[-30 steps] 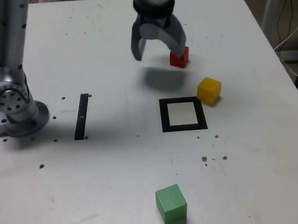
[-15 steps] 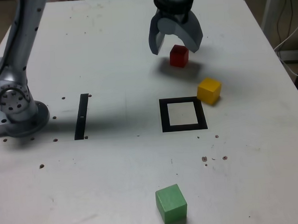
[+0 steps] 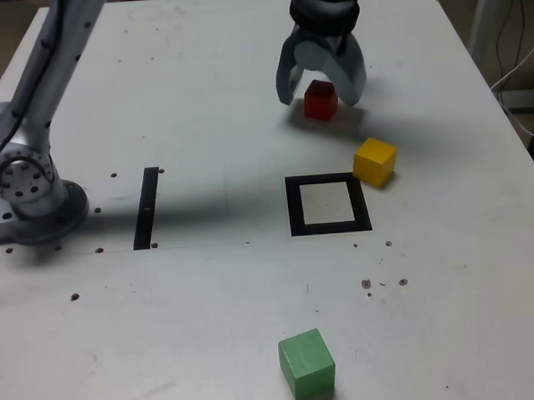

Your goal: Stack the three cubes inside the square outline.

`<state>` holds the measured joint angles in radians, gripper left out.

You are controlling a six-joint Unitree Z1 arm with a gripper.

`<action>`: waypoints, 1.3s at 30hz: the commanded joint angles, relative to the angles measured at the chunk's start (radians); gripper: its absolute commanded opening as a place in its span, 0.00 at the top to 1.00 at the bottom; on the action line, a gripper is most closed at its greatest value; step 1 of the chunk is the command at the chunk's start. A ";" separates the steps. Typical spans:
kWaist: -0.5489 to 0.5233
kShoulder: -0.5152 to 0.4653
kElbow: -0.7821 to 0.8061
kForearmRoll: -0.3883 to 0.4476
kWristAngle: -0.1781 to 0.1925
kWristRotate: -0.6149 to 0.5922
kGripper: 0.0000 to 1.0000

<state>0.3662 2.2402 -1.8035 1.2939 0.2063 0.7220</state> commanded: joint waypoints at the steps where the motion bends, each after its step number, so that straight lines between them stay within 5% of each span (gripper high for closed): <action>1: -0.008 0.005 -0.011 0.006 0.008 -0.009 0.26; 11: -0.031 0.011 -0.034 0.032 0.037 -0.028 0.67; 39: -0.044 0.025 -0.049 0.059 0.032 -0.029 0.69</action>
<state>0.3252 2.2627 -1.8502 1.3507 0.2399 0.6949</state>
